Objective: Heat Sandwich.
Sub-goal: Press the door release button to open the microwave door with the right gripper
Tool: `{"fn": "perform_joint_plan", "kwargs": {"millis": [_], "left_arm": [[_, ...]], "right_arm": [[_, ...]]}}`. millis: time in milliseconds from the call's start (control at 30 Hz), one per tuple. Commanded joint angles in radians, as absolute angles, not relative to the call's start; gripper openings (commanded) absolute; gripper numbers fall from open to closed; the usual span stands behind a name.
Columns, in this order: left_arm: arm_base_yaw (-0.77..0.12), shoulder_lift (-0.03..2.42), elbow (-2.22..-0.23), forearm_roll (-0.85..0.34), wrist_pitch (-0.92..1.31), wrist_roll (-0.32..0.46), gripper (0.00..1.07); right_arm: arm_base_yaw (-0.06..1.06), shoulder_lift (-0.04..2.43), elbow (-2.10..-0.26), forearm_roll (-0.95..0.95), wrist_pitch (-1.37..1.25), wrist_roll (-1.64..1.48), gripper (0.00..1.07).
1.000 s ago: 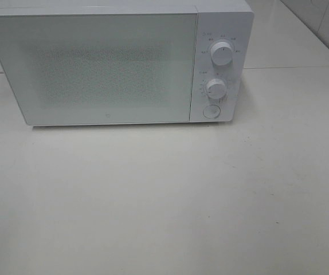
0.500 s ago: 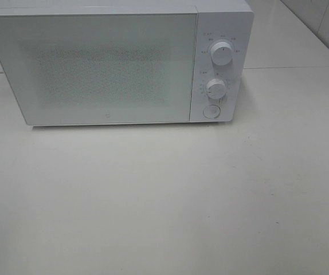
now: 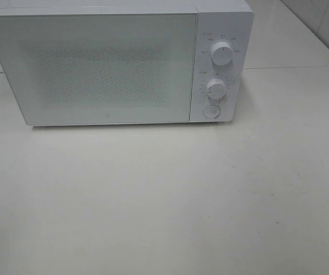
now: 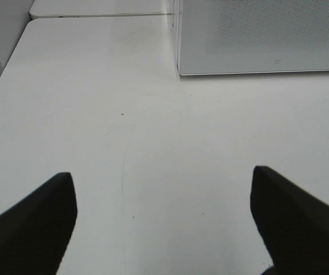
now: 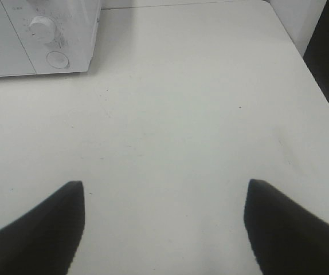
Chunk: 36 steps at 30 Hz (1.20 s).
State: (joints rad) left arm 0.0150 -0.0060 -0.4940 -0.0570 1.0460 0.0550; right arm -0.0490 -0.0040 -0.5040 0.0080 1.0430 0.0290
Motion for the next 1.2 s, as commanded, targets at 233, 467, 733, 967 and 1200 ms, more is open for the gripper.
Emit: {"fn": "perform_joint_plan", "kwargs": {"millis": [233, 467, 733, 967, 1200], "left_arm": [[0.01, -0.023, -0.492, -0.064, 1.038, 0.056, 0.76], [0.01, -0.023, -0.492, -0.064, 1.038, 0.056, 0.76], [0.01, -0.023, -0.492, -0.064, 1.038, 0.056, 0.76], [0.01, -0.023, -0.492, -0.064, 1.038, 0.056, 0.76], [0.01, -0.023, -0.492, -0.064, 1.038, 0.056, 0.76]], "right_arm": [[-0.057, -0.03, -0.502, 0.01, 1.037, 0.023, 0.75], [-0.057, -0.03, -0.509, 0.007, 1.031, 0.024, 0.75], [-0.057, -0.017, -0.523, 0.0, 0.738, 0.024, 0.75], [-0.057, 0.061, -0.492, -0.014, 0.547, 0.024, 0.75], [-0.057, 0.186, -0.475, -0.043, 0.392, 0.024, 0.75]]}}
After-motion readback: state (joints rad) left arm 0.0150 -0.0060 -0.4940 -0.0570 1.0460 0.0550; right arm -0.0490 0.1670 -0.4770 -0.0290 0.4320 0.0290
